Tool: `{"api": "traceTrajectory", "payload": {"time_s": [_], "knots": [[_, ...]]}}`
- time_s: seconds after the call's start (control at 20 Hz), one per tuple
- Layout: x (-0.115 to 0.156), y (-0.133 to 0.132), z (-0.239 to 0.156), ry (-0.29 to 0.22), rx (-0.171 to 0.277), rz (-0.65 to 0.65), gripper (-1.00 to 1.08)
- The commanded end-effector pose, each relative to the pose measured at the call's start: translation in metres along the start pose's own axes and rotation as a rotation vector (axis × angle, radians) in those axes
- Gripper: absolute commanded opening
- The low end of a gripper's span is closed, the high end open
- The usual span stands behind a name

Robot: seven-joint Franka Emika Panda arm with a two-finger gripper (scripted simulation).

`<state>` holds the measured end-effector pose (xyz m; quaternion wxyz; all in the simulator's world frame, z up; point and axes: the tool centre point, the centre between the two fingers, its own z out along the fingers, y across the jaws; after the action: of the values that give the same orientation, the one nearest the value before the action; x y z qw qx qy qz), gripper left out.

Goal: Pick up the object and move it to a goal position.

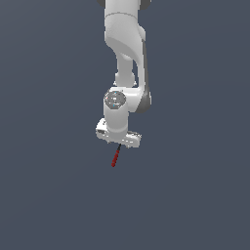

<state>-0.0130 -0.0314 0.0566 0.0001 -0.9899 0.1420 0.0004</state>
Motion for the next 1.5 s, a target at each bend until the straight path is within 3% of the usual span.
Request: {"api": "traceTrajectory", "payload": {"time_s": [0.0,0.7,0.75,1.45], "knots": [[0.000,0.000,0.004,0.000,0.000,0.000,1.00],[0.000,0.001,0.050,0.001,0.000,0.006,1.00],[0.000,0.001,0.050,0.001,0.000,0.006,-1.00],[-0.001,0.008,0.045,0.000,0.000,0.006,-1.00]]}}
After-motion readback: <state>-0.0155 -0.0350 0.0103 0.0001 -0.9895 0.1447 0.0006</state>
